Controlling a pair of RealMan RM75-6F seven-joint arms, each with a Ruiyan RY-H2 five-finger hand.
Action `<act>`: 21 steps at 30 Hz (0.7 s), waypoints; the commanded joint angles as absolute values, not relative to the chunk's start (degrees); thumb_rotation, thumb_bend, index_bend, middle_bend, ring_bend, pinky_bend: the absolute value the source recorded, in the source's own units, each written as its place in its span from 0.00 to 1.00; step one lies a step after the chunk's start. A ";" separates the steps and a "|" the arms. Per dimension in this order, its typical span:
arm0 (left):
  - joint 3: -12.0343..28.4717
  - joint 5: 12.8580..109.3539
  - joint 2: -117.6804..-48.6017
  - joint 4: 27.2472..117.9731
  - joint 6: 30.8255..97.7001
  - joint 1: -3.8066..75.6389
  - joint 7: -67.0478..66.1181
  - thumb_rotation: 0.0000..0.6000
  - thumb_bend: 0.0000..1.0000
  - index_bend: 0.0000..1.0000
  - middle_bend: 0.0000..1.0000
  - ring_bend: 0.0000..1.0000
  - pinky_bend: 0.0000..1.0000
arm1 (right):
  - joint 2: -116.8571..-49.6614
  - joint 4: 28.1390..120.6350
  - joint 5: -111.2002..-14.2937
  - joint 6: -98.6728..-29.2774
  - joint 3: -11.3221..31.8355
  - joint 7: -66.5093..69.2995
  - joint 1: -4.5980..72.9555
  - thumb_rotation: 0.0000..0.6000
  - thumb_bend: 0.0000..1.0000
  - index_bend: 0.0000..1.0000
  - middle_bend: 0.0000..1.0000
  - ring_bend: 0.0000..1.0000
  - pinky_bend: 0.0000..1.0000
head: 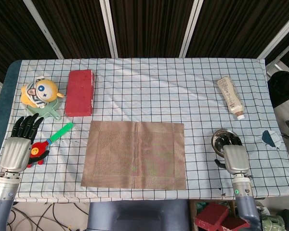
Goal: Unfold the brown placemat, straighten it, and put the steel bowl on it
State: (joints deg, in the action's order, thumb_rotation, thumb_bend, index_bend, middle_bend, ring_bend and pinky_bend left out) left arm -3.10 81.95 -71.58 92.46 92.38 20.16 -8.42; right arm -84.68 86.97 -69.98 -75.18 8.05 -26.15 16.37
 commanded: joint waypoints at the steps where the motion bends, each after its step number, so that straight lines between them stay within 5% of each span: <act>1: -2.50 82.23 -71.61 92.38 91.89 19.77 -8.30 1.00 0.07 0.03 0.01 0.00 0.00 | -85.72 85.70 -68.25 -74.35 8.34 -27.56 16.71 1.00 0.12 0.32 0.21 0.10 0.16; 10: -0.66 82.89 -71.74 92.36 89.99 18.67 -8.49 1.00 0.07 0.03 0.01 0.00 0.00 | -87.55 81.89 -65.30 -73.28 8.95 -29.96 17.40 1.00 0.14 0.38 0.24 0.10 0.16; 21: 0.91 83.80 -71.79 92.33 88.26 17.64 -8.30 1.00 0.07 0.03 0.01 0.00 0.00 | -89.41 78.45 -63.76 -71.49 8.78 -30.26 18.18 1.00 0.44 0.52 0.34 0.11 0.16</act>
State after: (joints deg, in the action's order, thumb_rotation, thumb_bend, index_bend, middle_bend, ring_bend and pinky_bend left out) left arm 0.84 83.76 -71.77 92.35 88.33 17.69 -8.30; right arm -89.35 78.50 -63.80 -71.58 8.84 -30.25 18.14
